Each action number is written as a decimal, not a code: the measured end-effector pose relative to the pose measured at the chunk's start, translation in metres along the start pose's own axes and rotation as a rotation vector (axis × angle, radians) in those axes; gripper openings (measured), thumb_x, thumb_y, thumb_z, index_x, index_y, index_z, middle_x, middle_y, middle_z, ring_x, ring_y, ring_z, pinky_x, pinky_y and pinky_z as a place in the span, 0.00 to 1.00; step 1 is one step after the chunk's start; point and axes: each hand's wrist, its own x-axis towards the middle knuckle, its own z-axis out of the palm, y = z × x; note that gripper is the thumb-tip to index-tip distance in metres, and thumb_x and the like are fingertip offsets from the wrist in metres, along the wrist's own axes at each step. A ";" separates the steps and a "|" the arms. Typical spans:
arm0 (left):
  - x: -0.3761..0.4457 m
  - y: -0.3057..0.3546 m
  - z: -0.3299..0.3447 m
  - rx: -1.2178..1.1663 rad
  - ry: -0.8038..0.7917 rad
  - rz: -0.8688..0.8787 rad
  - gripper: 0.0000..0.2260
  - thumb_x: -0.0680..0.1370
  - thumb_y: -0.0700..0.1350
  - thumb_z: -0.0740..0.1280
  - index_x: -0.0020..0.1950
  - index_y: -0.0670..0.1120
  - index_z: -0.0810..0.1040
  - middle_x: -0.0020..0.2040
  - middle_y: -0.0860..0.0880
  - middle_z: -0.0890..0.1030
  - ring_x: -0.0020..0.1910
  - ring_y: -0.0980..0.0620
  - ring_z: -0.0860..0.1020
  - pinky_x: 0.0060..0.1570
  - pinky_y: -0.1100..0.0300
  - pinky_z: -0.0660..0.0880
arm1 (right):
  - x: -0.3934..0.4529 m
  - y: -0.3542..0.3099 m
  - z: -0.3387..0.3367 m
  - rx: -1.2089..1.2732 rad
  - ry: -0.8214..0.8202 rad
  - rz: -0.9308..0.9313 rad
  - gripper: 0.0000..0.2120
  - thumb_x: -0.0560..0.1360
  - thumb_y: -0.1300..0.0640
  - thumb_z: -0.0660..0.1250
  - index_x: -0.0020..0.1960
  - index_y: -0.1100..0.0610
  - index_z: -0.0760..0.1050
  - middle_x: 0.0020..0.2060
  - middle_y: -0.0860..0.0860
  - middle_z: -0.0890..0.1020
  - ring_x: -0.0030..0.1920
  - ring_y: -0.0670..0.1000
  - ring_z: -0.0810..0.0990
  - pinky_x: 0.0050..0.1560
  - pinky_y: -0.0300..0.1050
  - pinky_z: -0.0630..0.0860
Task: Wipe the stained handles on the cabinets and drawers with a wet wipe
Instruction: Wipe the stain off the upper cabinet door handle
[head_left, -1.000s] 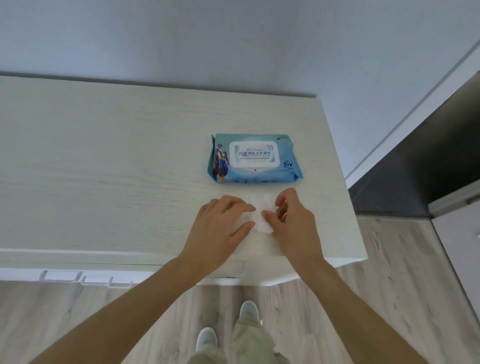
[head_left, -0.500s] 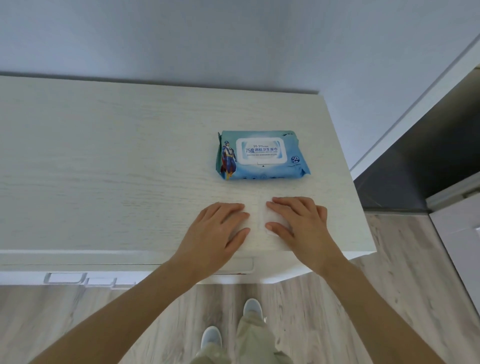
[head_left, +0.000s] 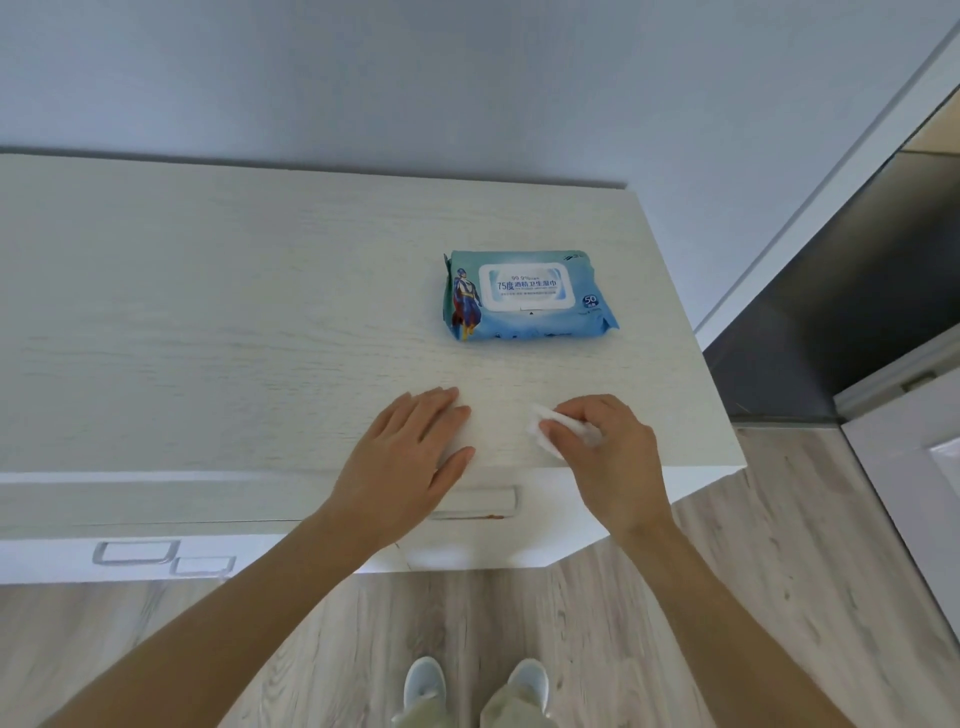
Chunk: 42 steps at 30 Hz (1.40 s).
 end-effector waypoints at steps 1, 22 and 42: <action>-0.005 0.000 0.000 0.014 0.016 -0.009 0.21 0.79 0.52 0.54 0.60 0.40 0.78 0.62 0.42 0.77 0.61 0.44 0.77 0.64 0.47 0.71 | -0.005 -0.001 -0.001 0.049 0.000 0.015 0.08 0.74 0.55 0.70 0.40 0.44 0.74 0.38 0.38 0.77 0.42 0.43 0.77 0.48 0.37 0.73; -0.097 -0.013 0.073 0.462 0.295 -0.018 0.31 0.80 0.58 0.54 0.76 0.41 0.53 0.77 0.41 0.52 0.76 0.41 0.53 0.73 0.40 0.52 | -0.062 0.054 0.026 0.196 -0.001 0.007 0.06 0.75 0.59 0.69 0.50 0.51 0.82 0.39 0.40 0.79 0.38 0.38 0.76 0.40 0.26 0.71; -0.026 -0.059 0.170 0.536 1.138 0.042 0.32 0.77 0.60 0.54 0.74 0.39 0.58 0.71 0.41 0.59 0.75 0.45 0.54 0.68 0.40 0.52 | -0.054 0.104 0.109 0.685 0.290 -0.487 0.11 0.74 0.46 0.62 0.48 0.42 0.83 0.47 0.42 0.84 0.51 0.45 0.82 0.55 0.47 0.78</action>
